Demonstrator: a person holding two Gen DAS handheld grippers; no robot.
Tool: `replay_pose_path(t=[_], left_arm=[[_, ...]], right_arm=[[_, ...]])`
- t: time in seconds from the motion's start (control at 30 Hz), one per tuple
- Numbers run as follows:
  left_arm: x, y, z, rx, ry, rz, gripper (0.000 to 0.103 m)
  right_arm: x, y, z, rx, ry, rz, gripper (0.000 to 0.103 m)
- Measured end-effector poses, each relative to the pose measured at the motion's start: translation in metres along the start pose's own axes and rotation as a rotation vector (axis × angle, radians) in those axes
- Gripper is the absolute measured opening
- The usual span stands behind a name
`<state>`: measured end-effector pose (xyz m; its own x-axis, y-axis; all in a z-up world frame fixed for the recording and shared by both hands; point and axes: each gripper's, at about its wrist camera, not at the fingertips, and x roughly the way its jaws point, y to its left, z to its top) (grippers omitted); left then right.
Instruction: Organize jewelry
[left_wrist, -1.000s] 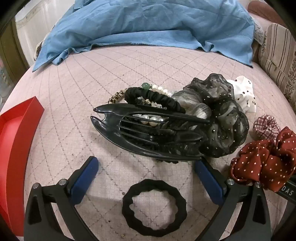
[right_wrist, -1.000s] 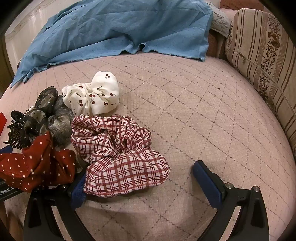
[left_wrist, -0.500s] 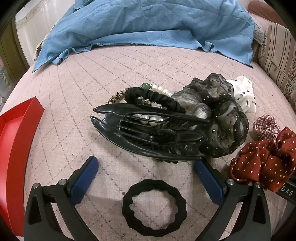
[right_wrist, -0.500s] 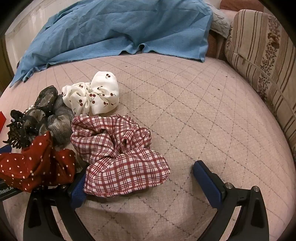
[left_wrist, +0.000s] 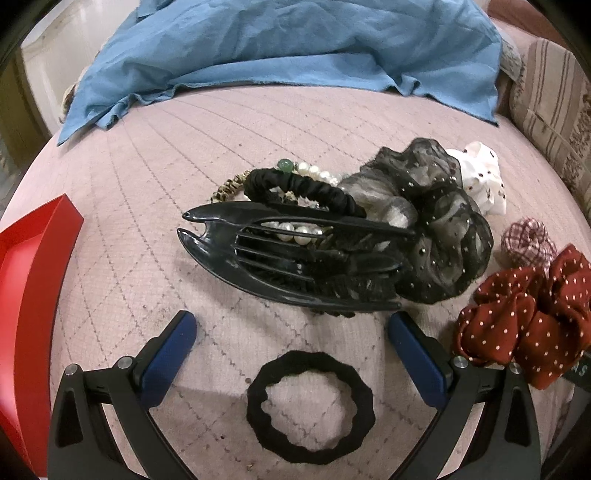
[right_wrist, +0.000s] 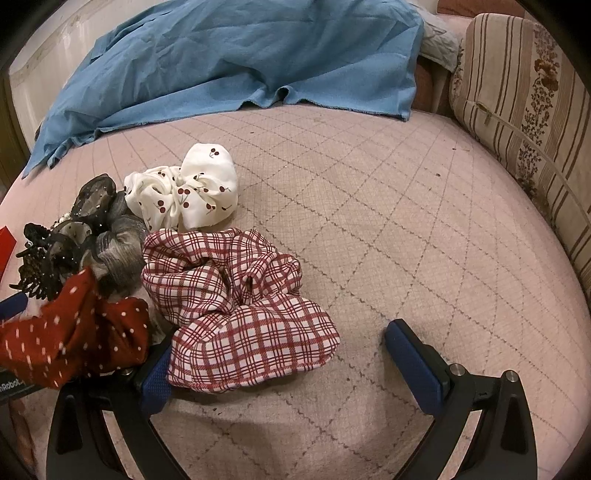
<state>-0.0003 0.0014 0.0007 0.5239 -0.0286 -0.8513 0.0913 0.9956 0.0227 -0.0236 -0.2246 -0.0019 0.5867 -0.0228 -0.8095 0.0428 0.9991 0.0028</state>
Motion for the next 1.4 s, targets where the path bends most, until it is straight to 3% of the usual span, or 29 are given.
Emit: replay_pose_path(t=[0.17,0.3,0.5,0.73,0.97,1.1,1.4], left_arm=[[-0.004,0.0,-0.004,0.007,-0.014,0.015,0.103],[-0.009,0.006,-0.006,0.004,-0.006,-0.021,0.103],[-0.039,0.018,-0.027,-0.035,0.006,-0.05,0.103],[-0.105,0.047,-0.052,-0.091,-0.135,-0.035,0.103],[-0.165,0.067,-0.068,-0.094,-0.297,0.042,0.103],[-0.187,0.073,-0.082,-0.064,-0.343,0.093,0.103],[-0.249,0.086,-0.108,-0.051,-0.463,0.08,0.103]], right_arm=[[0.002,0.001,0.002,0.012,0.012,-0.004,0.103],[0.002,0.001,0.002,0.011,0.049,0.014,0.103],[-0.004,0.002,-0.005,0.007,0.036,0.009,0.103],[-0.019,0.004,-0.02,0.024,0.013,-0.04,0.103],[-0.055,-0.004,-0.038,0.094,-0.066,-0.064,0.103],[-0.085,-0.003,-0.059,0.162,-0.138,-0.05,0.103],[-0.132,0.024,-0.101,0.159,-0.224,-0.052,0.103]])
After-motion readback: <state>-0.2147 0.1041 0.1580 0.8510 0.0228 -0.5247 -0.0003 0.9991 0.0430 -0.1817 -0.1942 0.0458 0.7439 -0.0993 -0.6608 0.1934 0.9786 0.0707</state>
